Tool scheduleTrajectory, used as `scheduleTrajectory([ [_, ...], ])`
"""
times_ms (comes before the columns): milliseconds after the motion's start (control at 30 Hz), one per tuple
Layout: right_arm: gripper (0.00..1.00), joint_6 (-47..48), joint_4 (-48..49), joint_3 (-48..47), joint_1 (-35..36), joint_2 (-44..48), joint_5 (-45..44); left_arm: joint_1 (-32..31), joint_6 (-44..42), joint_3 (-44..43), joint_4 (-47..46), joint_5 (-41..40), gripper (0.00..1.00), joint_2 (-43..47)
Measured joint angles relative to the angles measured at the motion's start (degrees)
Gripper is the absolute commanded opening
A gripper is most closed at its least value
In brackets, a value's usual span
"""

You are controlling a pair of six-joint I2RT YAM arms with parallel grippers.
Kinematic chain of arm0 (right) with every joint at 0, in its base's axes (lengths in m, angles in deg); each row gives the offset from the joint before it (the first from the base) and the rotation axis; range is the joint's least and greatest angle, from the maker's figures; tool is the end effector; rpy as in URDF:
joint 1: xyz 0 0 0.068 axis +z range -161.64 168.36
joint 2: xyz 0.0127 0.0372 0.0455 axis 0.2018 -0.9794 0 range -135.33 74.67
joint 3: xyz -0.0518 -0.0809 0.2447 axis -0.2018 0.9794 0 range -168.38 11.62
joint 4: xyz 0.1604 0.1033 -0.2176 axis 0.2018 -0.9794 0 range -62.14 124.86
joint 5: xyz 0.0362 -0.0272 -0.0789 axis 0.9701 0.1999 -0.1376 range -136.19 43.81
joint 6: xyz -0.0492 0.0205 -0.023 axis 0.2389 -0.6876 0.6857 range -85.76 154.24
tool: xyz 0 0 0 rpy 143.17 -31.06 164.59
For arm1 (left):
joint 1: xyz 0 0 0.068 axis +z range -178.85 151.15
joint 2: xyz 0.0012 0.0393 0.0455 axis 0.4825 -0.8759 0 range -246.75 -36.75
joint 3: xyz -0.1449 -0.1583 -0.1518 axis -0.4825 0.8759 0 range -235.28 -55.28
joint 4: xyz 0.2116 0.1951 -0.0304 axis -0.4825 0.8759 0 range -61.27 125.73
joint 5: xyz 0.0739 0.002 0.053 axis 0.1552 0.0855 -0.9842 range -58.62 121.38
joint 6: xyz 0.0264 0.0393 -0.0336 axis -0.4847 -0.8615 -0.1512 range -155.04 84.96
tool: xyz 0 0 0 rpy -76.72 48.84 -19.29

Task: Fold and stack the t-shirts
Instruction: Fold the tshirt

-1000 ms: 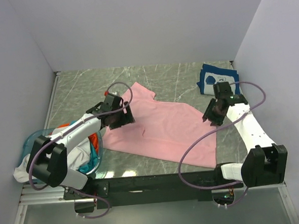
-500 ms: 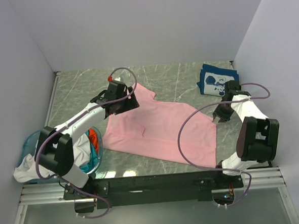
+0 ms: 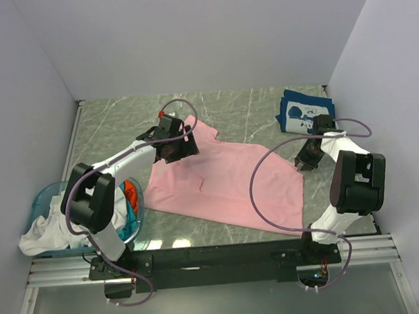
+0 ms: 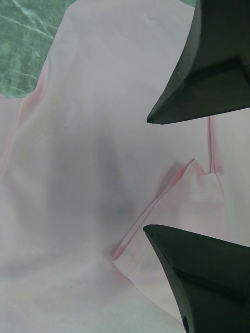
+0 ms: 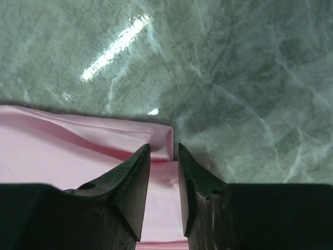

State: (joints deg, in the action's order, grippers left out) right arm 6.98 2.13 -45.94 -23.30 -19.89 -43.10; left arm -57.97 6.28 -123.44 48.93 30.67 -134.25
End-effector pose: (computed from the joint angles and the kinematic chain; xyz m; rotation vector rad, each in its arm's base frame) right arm 0.3292 -0.0657 0.1407 0.9184 2.6396 0.1426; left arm 0.3471 -0.1927 0.1948 -0.2721 2.4936 -0.5205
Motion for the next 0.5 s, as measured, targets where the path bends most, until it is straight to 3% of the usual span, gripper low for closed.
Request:
scheduleTrajectory([
  [233, 0.32, 0.0, 2.1, 0.61, 0.0, -1.84, 1.51, 0.0, 0.42, 0.0, -0.44, 1.01, 0.84, -1.75],
  [500, 0.15, -0.11, 2.69, 0.61, 0.0, -2.97, 1.18, 0.0, 0.52, 0.37, -1.25, 1.36, 0.84, -1.75],
])
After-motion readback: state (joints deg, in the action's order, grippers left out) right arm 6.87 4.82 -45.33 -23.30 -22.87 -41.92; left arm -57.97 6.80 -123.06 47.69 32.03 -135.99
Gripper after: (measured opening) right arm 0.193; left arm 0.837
